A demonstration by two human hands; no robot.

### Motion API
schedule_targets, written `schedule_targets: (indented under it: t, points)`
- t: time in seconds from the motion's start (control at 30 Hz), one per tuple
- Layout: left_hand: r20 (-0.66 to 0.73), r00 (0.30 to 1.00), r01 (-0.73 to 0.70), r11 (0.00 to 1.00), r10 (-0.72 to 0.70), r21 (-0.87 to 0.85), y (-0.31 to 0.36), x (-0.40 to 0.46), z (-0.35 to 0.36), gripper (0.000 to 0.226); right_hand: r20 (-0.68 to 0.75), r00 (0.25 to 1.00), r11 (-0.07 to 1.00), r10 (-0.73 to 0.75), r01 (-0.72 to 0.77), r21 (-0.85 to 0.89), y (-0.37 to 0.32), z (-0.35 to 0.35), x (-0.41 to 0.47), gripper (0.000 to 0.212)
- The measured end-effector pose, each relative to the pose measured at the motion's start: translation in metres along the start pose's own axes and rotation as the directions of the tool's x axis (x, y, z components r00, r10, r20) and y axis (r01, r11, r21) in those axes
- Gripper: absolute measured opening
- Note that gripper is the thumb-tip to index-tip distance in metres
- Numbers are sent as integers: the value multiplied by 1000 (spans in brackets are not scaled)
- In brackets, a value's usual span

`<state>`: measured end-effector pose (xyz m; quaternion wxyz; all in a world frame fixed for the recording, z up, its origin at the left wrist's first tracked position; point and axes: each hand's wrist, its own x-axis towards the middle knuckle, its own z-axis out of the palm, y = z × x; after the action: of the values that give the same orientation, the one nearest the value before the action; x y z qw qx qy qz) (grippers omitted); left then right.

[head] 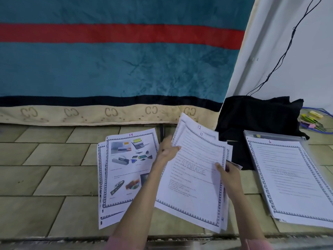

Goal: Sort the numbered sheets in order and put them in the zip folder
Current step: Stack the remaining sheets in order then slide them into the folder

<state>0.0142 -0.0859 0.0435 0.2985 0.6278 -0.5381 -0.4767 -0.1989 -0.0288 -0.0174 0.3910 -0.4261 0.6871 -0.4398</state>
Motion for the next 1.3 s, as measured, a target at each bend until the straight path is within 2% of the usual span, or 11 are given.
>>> schedule_targets:
  t: [0.1,0.17,0.23,0.33,0.47,0.63,0.77,0.93,1.1,1.17,1.3]
  points:
    - [-83,996,-38,998,34,-42,7,-7,-36,36,-52,998,995,47,-43,85,-1,2,3,29]
    - [-166,986,-8,998,-3,-63,3,-11,-64,35,-46,998,999,40,-38,33,-12,13,1,38]
    - [-237,970,34,993,-59,-110,-5,-19,-88,34,83,994,997,66,-69,34,-33,33,-5,41]
    - [-277,953,79,985,-120,-154,-17,-32,-108,36,381,917,978,117,-173,116,-64,66,-13,54]
    - [-335,930,91,978,-150,-188,-27,-49,-121,37,504,863,991,27,-88,97,-78,103,-18,27]
    - [-241,960,79,963,-143,-256,-32,-57,-116,33,423,901,982,98,-156,105,-69,95,-22,18]
    - [-102,990,70,965,-99,-251,-26,-37,-79,29,196,970,980,146,-168,102,-48,38,-9,17]
    - [-76,996,45,996,-50,-73,-18,-9,-26,31,76,979,979,191,-195,52,-32,-16,-8,24]
    - [-24,999,50,996,-49,79,-13,0,-1,22,54,963,965,263,-260,-44,-14,-33,2,31]
    - [20,995,89,985,-93,146,-10,2,7,31,34,959,957,281,-278,-87,-10,-33,2,37]
    - [-70,979,203,966,-194,161,0,4,19,66,17,946,940,323,-318,-120,-3,-27,4,39]
